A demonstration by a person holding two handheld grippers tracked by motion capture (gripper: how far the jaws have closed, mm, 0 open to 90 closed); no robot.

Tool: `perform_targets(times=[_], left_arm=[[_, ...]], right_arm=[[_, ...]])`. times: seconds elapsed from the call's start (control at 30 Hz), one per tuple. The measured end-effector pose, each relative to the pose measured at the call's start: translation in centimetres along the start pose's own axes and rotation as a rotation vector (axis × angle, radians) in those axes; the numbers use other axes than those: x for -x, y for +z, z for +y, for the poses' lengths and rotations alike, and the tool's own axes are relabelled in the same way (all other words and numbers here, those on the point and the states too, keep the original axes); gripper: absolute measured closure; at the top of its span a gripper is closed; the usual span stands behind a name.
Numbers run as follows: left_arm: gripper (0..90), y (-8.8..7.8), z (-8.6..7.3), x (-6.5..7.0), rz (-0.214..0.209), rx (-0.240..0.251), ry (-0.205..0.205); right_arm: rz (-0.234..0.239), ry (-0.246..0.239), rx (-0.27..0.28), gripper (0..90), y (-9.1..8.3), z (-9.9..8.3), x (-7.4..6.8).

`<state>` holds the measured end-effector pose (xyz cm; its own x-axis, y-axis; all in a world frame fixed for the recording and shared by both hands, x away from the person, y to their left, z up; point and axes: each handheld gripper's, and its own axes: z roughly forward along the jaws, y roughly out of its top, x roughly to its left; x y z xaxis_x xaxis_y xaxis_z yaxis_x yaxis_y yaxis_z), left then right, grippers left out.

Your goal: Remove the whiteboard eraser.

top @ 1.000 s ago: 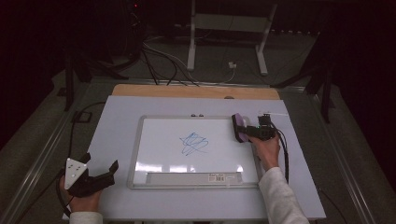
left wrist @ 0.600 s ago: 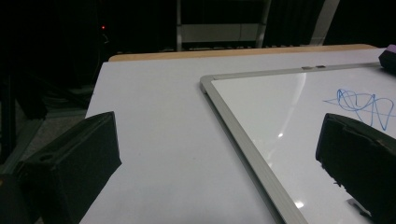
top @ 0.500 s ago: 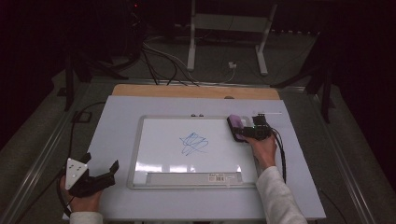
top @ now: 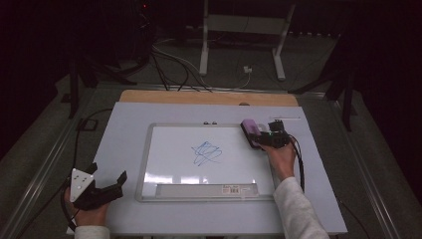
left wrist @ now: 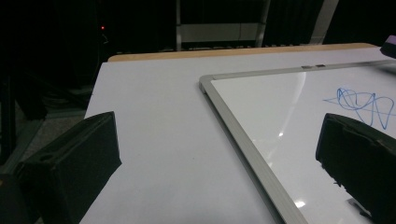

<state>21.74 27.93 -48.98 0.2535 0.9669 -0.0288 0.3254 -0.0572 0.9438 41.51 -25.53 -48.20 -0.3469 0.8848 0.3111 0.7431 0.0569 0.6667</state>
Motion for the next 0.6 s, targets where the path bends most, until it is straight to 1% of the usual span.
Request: perform_targets(times=[0.37,0.5,0.6], left_arm=[[0.6,0.1,0.0,0.0,-0.003,0.0,0.003],[0.6,0.0,0.0,0.0,-0.002,0.001,0.003],[0.6,0.0,0.0,0.0,-0.003,0.001,0.006]], right_arm=[[0.016,-0.02,0.009,40.4,-0.2,0.2,-0.8],[0.017,-0.039,0.006,40.4,-0.3,0.4,-1.4],[0.024,-0.069,0.006,40.4,-0.3,0.6,-2.2]])
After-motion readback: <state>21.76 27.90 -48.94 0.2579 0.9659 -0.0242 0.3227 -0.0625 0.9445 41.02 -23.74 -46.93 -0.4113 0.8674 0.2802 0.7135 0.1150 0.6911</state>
